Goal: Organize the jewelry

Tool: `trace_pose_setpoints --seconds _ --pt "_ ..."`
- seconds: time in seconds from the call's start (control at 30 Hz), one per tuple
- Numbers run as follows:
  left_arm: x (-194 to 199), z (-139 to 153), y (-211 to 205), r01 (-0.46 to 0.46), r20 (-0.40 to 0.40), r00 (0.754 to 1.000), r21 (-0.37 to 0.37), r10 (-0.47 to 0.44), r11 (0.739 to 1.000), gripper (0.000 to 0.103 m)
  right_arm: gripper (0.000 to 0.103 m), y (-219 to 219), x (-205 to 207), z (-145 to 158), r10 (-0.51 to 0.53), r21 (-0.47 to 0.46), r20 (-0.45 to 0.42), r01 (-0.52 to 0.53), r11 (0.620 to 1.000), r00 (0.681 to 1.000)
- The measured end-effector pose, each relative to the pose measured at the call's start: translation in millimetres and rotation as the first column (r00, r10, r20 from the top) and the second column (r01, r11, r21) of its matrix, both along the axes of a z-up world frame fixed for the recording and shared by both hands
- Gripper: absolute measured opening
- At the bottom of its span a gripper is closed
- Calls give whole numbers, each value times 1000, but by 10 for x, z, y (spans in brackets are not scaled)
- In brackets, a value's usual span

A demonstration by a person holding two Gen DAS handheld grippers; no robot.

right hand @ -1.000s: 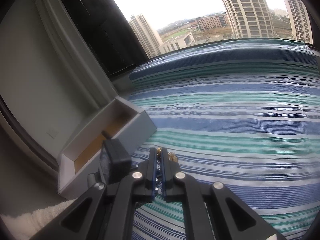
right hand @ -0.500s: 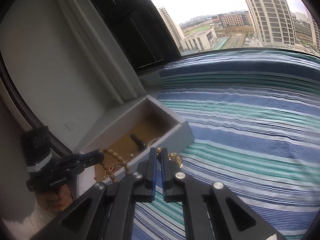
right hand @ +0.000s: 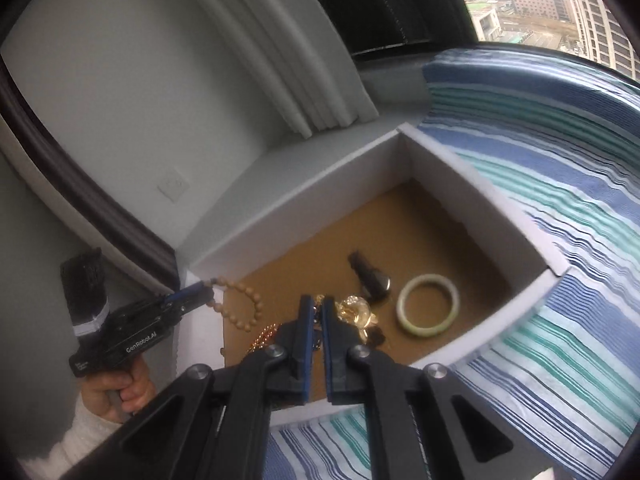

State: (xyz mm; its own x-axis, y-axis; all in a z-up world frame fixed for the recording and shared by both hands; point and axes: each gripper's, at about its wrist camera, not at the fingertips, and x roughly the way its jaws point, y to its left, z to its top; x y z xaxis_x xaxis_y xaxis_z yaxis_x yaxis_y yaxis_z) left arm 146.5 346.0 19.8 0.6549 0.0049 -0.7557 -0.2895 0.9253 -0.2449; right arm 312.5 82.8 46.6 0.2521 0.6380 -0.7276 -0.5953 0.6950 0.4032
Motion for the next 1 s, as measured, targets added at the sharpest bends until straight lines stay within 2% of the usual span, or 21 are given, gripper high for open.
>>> trace_pose_setpoints --seconds 0.2,0.27,0.33,0.37,0.4,0.43,0.47,0.5,0.6,0.63,0.7,0.8,0.83,0.93,1.0 --pt "117 -400 236 -57 -96 994 -21 54 998 11 4 572 62 -525 42 -146 -44 -48 988 998" --pt "110 -434 271 -62 -108 993 -42 58 997 13 6 697 57 -668 60 -198 -47 -69 978 997" --pt "72 -389 238 -69 -91 994 -4 69 998 18 8 780 36 -751 73 -243 -30 -78 967 997" --pt "67 -364 210 -68 -82 994 24 70 997 35 8 791 12 -756 72 -256 -15 -73 964 997" --pt "41 -332 177 -69 -72 995 53 72 996 58 20 781 -14 -741 68 -260 -1 -66 963 998" --pt "-2 -289 126 -71 -57 995 84 76 994 67 29 760 -39 -708 60 -261 18 -53 964 998" --pt "-46 -246 65 -74 -43 996 120 80 990 79 46 733 -72 -662 50 -260 40 -38 965 998" --pt "-70 -215 2 -75 -31 996 161 81 984 86 58 689 -131 -600 43 -257 63 -26 966 997" --pt "-183 -99 -254 -114 4 993 297 118 948 102 65 591 -260 -455 18 -256 127 15 967 992" --pt "-224 -62 -339 -145 25 989 339 146 930 102 67 564 -313 -423 8 -261 151 32 965 988" --pt "-314 15 -504 -213 55 976 410 209 887 102 77 494 -426 -366 -3 -276 199 59 959 980" --pt "-430 118 -724 -273 90 961 478 262 835 102 79 406 -615 -296 22 -321 269 68 945 963" --pt "-462 145 -783 -273 90 961 479 262 834 102 79 390 -664 -280 34 -342 289 70 937 957" --pt "-491 168 -873 -211 -8 972 425 236 880 102 83 369 -783 -253 53 -381 331 82 921 942" --pt "-522 170 -896 -214 -24 970 390 242 896 102 83 331 -841 -230 41 -383 345 101 918 938"
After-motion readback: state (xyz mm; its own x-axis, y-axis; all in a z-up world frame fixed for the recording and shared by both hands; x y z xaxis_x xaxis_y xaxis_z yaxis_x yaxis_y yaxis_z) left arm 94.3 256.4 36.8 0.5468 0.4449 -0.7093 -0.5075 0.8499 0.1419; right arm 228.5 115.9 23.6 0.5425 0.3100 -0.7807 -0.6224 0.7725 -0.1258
